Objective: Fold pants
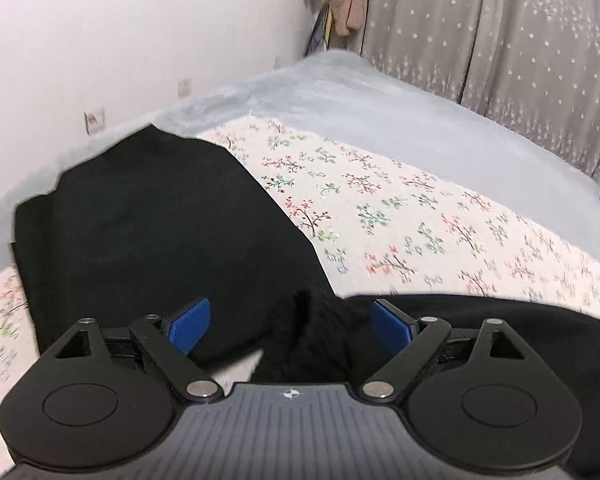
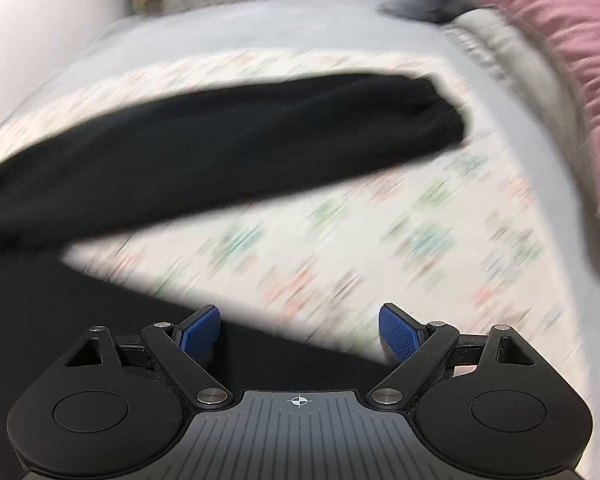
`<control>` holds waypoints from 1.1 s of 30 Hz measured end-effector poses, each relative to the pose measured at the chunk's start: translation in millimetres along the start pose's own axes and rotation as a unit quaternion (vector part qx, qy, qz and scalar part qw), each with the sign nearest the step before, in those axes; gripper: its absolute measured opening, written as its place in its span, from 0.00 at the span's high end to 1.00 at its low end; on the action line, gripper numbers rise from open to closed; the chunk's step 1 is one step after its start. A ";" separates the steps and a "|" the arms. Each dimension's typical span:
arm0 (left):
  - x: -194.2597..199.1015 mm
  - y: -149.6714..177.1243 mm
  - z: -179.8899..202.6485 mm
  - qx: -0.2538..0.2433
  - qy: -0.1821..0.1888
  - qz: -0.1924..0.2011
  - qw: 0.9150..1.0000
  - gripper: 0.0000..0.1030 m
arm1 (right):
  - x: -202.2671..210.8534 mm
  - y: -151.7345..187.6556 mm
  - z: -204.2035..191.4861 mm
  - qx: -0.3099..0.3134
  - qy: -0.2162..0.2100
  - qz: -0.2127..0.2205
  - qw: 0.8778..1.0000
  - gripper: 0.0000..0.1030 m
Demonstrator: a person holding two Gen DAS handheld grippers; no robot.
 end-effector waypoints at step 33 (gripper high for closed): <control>-23.2 -21.3 25.7 -0.034 -0.011 0.055 0.998 0.59 | -36.0 -213.4 122.7 -0.091 0.098 0.145 0.980 0.84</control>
Point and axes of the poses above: each gripper's, at about its wrist camera, not at the fingertips, and x roughly against the way its jaws point, z to its right, y to its underside, the point moved 8 cm from there along -x, roughly the way its jaws point, and after that the axes turned 11 degrees about -y, right-handed, at the moved point
